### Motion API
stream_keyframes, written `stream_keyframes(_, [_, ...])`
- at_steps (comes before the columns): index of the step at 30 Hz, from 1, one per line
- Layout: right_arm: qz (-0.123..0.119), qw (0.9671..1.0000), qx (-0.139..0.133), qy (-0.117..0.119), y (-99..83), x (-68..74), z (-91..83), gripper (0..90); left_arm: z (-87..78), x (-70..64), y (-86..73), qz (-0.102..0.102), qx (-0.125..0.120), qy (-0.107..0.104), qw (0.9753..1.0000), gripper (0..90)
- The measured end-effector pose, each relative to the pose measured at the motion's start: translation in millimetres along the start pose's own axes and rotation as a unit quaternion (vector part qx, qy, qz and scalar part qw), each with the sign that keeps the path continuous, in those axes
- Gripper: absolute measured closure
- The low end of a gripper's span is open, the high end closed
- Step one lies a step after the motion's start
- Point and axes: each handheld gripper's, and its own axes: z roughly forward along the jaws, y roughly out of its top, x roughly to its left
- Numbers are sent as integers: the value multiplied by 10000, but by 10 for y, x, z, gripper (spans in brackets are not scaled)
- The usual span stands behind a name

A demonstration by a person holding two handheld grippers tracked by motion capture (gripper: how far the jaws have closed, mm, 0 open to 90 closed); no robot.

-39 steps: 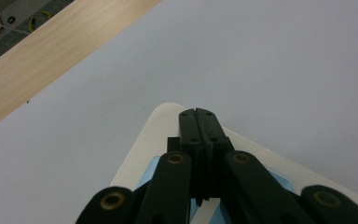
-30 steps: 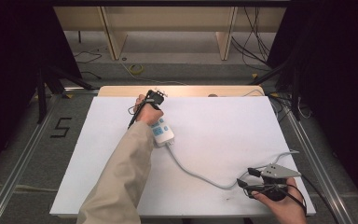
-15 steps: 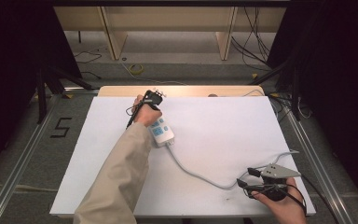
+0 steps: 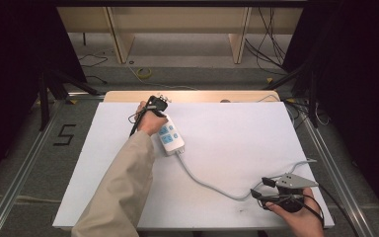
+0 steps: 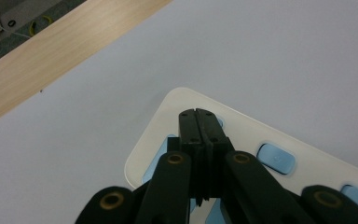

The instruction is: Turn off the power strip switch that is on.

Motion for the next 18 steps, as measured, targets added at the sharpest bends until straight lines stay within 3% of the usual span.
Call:
stream_keyframes(6, [15,10000,4,0,0,0,1,368,-95,-10,-39,18,-77,-24,10000,900])
stream_keyframes(18, [17,10000,10,-11,2,-3,2,368,-299,19,-262,-132,-137,-73,9998,899])
